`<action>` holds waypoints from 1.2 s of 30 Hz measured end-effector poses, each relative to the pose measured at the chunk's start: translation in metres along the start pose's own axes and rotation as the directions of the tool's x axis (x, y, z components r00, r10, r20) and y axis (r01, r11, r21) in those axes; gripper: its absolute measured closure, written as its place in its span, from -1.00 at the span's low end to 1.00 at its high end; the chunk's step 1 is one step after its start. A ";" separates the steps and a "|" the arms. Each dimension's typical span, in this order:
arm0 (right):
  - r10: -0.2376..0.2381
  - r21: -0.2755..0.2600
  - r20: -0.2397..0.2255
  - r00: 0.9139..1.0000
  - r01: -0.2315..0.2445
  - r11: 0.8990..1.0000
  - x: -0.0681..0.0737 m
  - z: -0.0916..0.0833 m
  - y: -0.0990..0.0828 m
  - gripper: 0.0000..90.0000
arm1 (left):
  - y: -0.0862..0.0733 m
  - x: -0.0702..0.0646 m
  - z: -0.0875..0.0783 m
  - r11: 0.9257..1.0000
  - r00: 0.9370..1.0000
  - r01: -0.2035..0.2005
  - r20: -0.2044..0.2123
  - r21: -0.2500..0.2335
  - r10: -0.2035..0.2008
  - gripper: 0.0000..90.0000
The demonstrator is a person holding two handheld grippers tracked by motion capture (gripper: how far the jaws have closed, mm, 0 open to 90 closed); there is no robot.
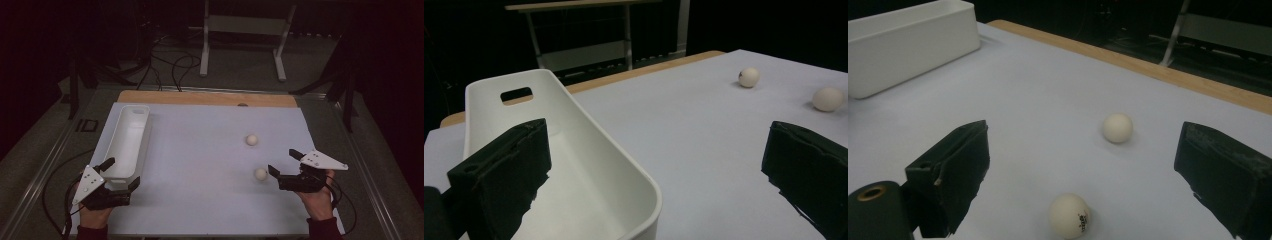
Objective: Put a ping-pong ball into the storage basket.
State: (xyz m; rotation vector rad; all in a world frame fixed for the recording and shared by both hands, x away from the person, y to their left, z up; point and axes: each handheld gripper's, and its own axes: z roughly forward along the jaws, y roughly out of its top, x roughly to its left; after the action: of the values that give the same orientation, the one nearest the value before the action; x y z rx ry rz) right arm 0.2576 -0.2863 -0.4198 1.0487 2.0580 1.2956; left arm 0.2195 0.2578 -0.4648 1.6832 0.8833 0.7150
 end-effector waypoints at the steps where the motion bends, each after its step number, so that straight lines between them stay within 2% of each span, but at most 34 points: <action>1: -0.003 0.001 -0.002 1.000 0.003 1.000 0.000 0.001 0.000 -0.84 | 0.000 0.000 0.000 1.000 1.000 -0.001 0.000 0.000 0.001 -1.00; 16: -0.028 0.026 -0.007 1.000 0.028 0.999 0.006 0.010 0.009 -0.84 | -0.001 0.000 0.000 1.000 1.000 -0.001 0.004 0.002 0.001 -1.00; 36: -0.028 0.081 -0.008 1.000 0.029 0.996 0.005 0.024 0.011 -0.84 | -0.001 -0.002 0.001 1.000 1.000 -0.012 0.011 0.010 0.012 -1.00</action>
State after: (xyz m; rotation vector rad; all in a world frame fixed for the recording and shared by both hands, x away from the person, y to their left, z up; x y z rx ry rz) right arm 0.2757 -0.2666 -0.4204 1.0472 2.1393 1.2123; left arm 0.2194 0.2559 -0.4659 1.7012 0.8715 0.7101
